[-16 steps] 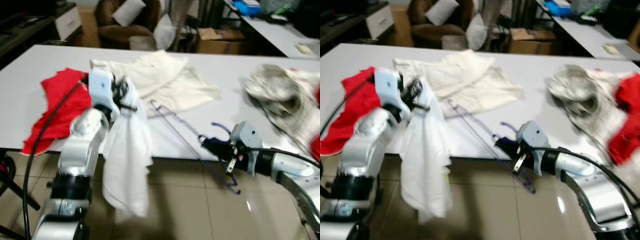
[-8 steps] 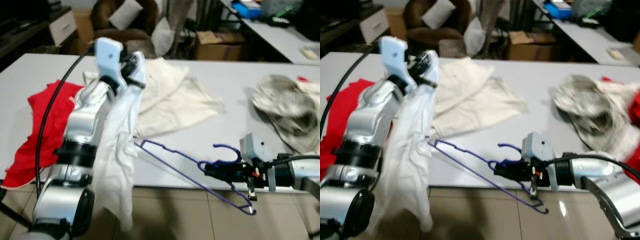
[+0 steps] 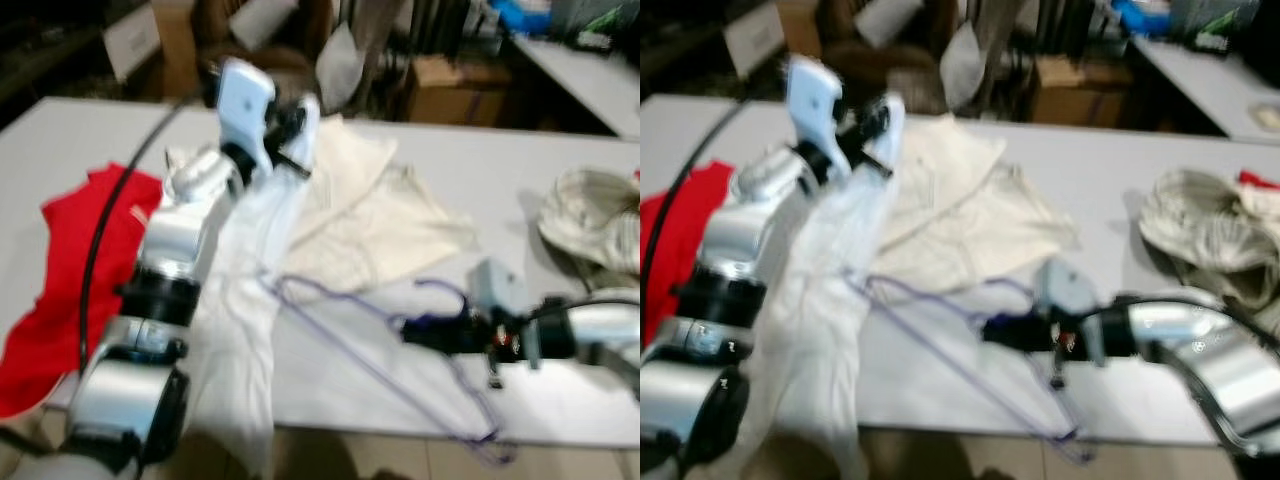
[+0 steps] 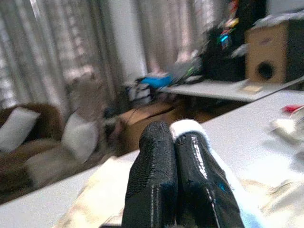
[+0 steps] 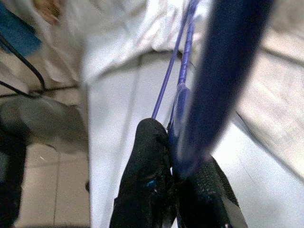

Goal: Hang hanger

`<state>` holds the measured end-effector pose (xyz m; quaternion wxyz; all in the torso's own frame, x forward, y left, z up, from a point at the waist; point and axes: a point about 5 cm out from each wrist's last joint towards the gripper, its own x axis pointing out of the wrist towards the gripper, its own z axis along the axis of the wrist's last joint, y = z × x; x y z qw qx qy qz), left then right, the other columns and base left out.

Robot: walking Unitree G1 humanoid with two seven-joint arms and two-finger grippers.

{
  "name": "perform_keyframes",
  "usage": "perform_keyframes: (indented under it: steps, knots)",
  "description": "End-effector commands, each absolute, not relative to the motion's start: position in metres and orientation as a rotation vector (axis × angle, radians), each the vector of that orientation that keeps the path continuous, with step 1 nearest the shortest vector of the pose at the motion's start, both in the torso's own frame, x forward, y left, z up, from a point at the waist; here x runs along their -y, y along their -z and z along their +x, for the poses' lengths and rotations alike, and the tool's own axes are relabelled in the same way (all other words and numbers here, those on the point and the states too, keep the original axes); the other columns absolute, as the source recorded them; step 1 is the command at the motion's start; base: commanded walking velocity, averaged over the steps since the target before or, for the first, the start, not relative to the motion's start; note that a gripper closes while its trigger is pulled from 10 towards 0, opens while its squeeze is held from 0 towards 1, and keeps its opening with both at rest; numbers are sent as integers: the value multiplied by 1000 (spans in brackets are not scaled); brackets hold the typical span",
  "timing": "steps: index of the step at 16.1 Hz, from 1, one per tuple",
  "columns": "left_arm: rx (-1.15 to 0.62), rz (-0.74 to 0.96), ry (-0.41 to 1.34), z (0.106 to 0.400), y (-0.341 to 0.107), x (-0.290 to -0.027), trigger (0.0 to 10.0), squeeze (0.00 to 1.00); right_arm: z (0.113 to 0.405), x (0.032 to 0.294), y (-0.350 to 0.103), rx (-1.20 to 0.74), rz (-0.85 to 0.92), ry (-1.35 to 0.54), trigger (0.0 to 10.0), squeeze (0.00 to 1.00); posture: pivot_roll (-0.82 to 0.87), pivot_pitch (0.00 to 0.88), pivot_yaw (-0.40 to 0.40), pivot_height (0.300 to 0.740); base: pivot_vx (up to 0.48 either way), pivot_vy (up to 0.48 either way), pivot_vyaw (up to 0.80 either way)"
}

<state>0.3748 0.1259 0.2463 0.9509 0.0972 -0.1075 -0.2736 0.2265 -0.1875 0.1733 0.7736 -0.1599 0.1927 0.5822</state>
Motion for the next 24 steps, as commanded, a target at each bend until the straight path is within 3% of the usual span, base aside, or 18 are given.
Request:
perform_keyframes:
  steps: [1, 3, 5, 8, 11, 16, 18, 24]
  knots:
    - [255, 253, 415, 382, -262, -152, 10000, 0, 231, 195, -181, -397, -398, -1226, 10000, 0, -65, 0, -12, 740, 0, 0, 0]
    - [213, 360, 223, 389, -261, -184, 10000, 0, 233, 204, -186, -398, -410, -1195, 10000, 0, -69, 0, -10, 740, 0, 0, 0]
    - [164, 337, 190, 389, -255, -193, 10000, 0, 234, 205, -187, -377, -401, -1168, 10000, 0, -73, 0, 1, 740, 0, 0, 0]
    - [190, 136, 273, 359, -226, -184, 10000, 0, 247, 198, -189, -220, -286, -924, 10000, 0, -80, 0, -4, 740, 0, 0, 0]
    - [227, 14, 313, 317, -209, -166, 10000, 0, 233, 190, -188, -133, -116, -829, 10000, 0, -77, 0, -36, 740, 0, -90, 0]
    - [194, 28, 342, 293, -197, -157, 10000, 0, 252, 173, -179, -58, 5, -499, 10000, 0, -87, 0, -34, 740, 0, -370, 0]
    - [193, -7, 323, 290, -200, -156, 10000, 0, 250, 152, -178, -27, 64, -496, 10000, 0, -81, 0, -39, 740, 0, -409, 0]
    - [174, 0, 345, 285, -199, -150, 10000, 0, 251, 136, -181, -5, 103, -494, 10000, 0, -83, 0, -40, 740, 0, -433, 0]
